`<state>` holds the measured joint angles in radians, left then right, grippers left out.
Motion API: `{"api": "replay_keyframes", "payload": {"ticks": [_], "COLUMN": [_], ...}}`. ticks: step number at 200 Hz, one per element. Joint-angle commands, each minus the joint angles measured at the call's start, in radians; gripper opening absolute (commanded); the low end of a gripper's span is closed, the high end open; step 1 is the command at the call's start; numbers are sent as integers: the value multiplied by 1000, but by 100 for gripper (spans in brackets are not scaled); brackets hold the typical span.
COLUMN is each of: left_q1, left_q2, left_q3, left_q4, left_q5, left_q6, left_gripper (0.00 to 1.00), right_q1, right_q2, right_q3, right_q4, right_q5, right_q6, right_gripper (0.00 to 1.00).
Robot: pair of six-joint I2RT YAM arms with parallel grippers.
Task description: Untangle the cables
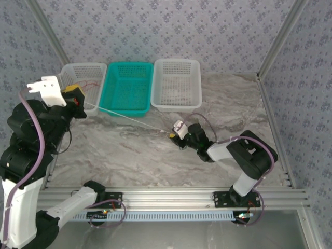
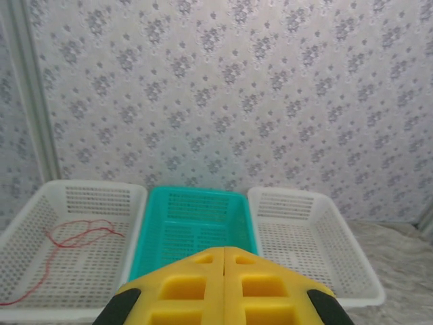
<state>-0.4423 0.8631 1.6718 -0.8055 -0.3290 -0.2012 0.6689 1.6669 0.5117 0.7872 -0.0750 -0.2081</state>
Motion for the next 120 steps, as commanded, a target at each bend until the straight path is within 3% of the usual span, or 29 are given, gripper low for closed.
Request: {"api": "replay_keyframes", "payload": {"ticks": [1, 26, 63, 77, 120], "left_q1": [8, 8, 7, 8, 7], "left_q2": [-34, -24, 19, 20, 30], "left_q3": [84, 114, 184, 205, 139], "left_q4": [87, 92, 80, 98, 57], "left_q5": [-150, -165, -278, -319, -203], "left_q6": [92, 127, 223, 265, 174], "left_gripper": [0, 0, 0, 0, 0], "right_q1": [-33, -35, -40, -42, -25], "right_q2": [-1, -1, 15, 12, 5], "right_q3": [-20, -20, -6, -8, 18], "right_q4": [-88, -83, -118, -109, -98], "right_q5": [19, 21, 173, 163, 89], "right_q6": [24, 23, 26, 27, 69], "right_gripper": [52, 39, 48, 47, 22]}}
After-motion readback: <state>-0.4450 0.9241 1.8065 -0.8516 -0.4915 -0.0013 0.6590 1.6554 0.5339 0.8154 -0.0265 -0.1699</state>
